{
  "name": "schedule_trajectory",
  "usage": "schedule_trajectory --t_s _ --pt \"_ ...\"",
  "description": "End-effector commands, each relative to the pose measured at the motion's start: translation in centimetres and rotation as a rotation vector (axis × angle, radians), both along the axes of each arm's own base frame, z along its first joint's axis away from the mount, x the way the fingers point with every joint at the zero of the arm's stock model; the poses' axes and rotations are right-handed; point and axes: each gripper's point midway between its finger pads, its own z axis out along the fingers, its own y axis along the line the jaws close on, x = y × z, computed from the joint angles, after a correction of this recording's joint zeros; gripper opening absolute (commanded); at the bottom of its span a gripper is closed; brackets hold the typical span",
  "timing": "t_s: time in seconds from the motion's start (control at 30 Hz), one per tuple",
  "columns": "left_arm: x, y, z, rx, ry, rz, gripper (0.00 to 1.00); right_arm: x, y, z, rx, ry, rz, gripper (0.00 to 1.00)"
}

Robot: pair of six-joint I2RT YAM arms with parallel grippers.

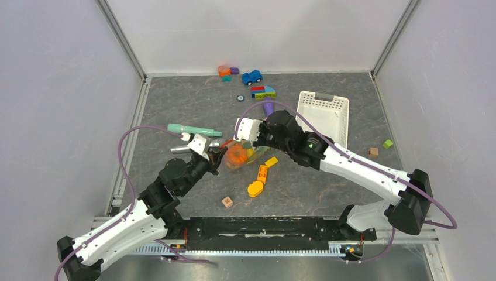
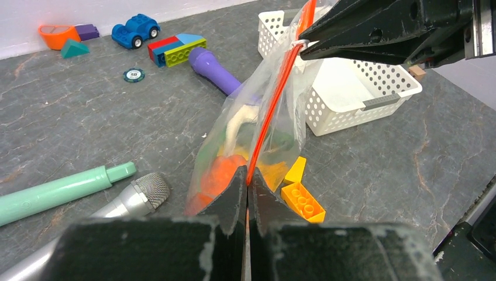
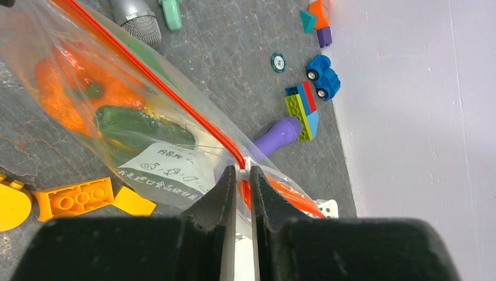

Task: Place the food in the zip-top bag and seal the zipper
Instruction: Zip the zipper food storage bag at the center of the board.

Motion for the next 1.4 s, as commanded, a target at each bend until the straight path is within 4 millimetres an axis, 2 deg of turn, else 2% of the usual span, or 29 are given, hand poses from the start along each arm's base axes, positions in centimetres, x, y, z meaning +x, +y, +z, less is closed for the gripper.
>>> schedule_trajectory --t_s 0.0,0.57,0.77,1.1,1.23,1.37 --pt "0.4 0.9 2.7 -0.085 -0.039 0.06 0.02 1.7 -3.2 1.1 -0.059 -0.078 -0.131 0.02" --pt "1.5 2.7 2.5 -0.085 -0.023 0.186 0.02 2.0 -5.1 0.9 -0.121 -0.104 -0.166 0.08" --pt "2.5 4.1 2.1 -0.102 -0.004 0.293 0.02 2.2 -5.3 0.7 -0.135 -0.104 -0.173 0.08" --pt "2.6 5.7 2.5 -0.144 -0.009 0.373 0.02 2.4 -5.9 0.7 -0.147 -0.113 -0.191 0.1" --pt "2.6 5.8 2.6 -0.153 -0.005 0.382 0.02 2.4 -6.2 1.1 -0.156 -0.129 -0.186 0.11" --pt "2.6 5.8 2.7 -0.153 -0.01 0.378 0.02 2.1 -6.4 0.7 -0.222 -0.131 -0.136 0.11"
